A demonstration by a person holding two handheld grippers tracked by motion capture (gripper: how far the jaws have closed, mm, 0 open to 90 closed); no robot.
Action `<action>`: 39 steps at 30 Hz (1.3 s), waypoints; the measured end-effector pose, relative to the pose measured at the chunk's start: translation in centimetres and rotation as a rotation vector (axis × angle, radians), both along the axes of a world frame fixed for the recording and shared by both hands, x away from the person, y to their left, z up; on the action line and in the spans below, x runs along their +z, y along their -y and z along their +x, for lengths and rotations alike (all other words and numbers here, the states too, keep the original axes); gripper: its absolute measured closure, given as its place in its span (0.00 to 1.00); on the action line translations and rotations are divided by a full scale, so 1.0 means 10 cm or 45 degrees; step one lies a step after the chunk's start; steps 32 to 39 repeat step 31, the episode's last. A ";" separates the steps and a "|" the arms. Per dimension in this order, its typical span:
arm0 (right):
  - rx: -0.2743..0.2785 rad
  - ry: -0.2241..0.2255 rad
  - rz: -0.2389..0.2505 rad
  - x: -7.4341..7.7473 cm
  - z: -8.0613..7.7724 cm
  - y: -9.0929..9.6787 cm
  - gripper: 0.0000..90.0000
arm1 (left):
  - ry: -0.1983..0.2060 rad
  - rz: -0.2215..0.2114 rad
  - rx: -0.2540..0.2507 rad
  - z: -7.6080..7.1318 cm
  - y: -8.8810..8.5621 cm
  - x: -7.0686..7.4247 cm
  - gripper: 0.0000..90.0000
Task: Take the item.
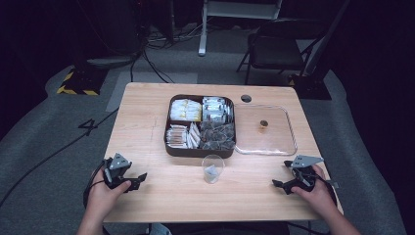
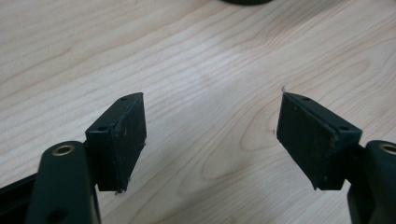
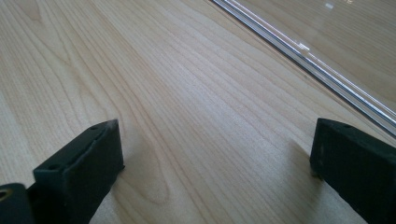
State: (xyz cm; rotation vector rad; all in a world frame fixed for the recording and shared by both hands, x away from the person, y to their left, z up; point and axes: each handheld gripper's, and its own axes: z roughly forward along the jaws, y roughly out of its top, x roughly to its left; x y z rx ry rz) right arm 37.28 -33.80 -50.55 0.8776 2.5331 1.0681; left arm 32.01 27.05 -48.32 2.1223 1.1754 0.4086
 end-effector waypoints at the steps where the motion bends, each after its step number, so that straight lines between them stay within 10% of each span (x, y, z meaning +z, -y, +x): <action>1: 0.000 -0.001 0.000 0.00 0.00 0.00 0.03 | -0.004 0.004 0.005 0.00 -0.01 -0.02 0.27; 39: 0.000 0.000 0.000 0.00 0.00 0.00 0.03 | -0.002 0.037 0.084 -0.02 -0.01 -0.23 0.05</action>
